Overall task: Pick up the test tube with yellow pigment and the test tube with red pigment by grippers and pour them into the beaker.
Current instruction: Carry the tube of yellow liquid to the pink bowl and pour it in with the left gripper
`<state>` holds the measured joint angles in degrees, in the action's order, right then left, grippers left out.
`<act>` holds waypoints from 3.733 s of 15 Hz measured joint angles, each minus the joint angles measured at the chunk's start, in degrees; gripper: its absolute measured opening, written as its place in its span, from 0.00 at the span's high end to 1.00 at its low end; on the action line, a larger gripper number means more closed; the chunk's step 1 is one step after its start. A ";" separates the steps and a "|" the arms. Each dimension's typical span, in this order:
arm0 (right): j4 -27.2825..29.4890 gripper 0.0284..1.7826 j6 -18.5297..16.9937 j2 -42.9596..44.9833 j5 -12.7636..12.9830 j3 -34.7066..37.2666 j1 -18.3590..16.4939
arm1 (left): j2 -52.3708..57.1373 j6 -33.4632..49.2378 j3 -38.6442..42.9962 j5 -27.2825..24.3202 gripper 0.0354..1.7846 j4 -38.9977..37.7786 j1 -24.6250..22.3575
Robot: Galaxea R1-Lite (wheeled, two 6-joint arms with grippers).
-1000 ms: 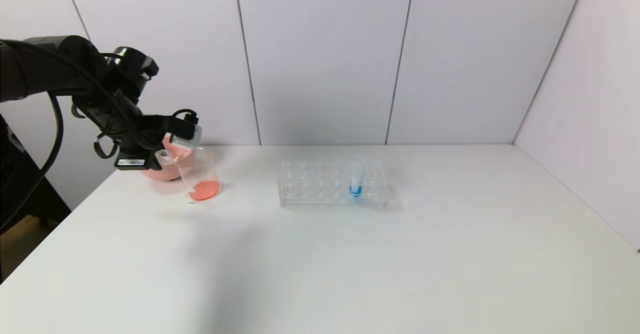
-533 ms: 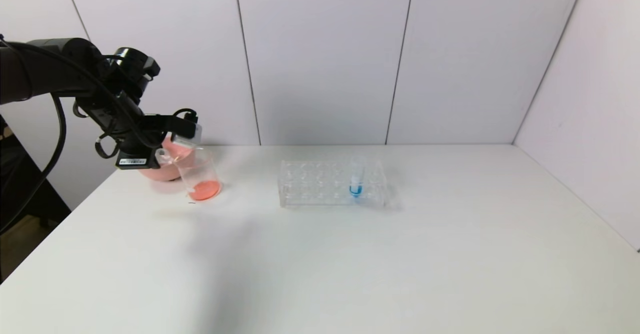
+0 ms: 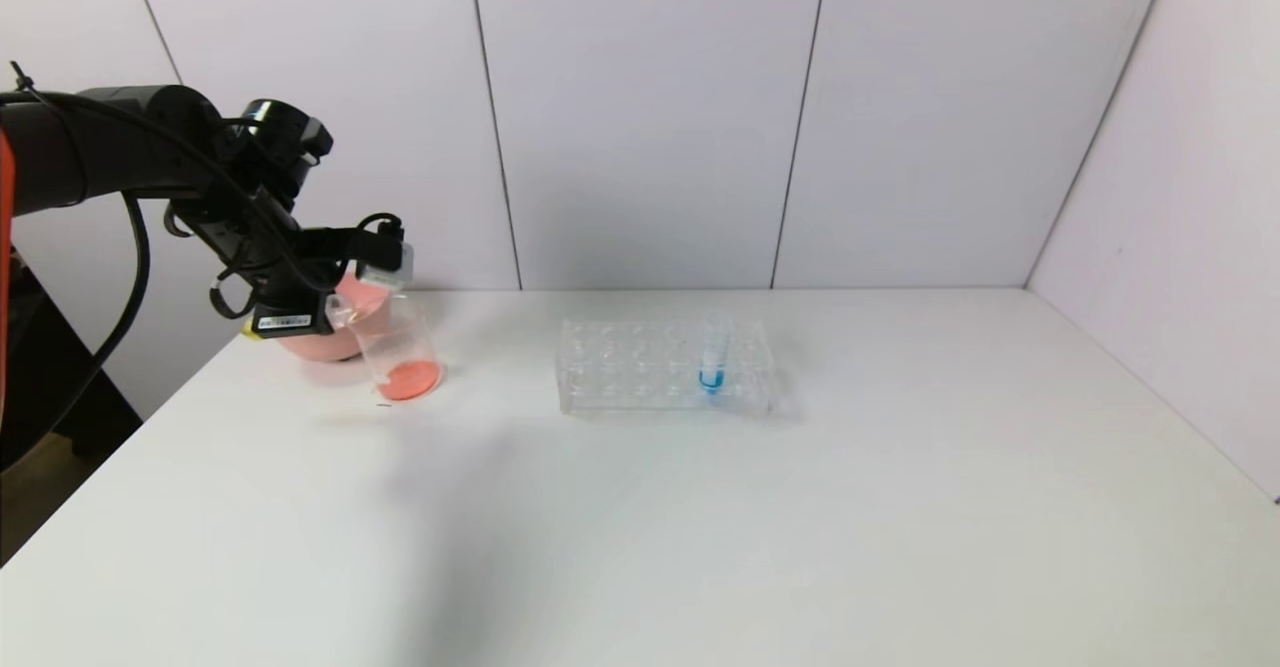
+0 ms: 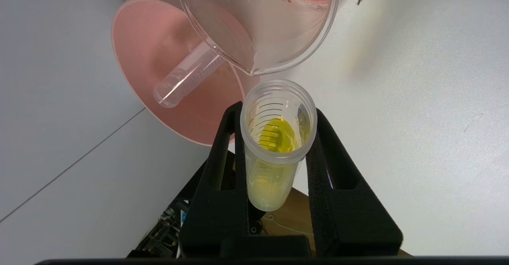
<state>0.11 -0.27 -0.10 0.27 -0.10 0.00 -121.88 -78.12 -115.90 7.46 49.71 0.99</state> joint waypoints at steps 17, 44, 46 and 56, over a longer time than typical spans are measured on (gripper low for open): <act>0.00 0.05 0.02 0.00 0.00 0.00 0.00 | -1.24 0.85 -0.04 8.02 0.77 -3.19 2.18; 0.00 0.05 0.00 0.00 0.00 0.00 0.00 | -2.23 0.59 -0.01 14.73 0.77 -4.88 4.77; -0.01 0.05 0.02 0.00 -0.02 0.00 0.00 | -2.18 0.59 -0.04 14.73 0.77 -4.82 4.83; 0.00 0.05 0.02 0.00 0.00 0.00 0.00 | -1.99 0.61 0.02 14.88 0.77 -4.88 4.99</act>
<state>0.11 -0.24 -0.10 0.27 -0.10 0.00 -123.87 -77.51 -115.87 22.35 44.84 5.97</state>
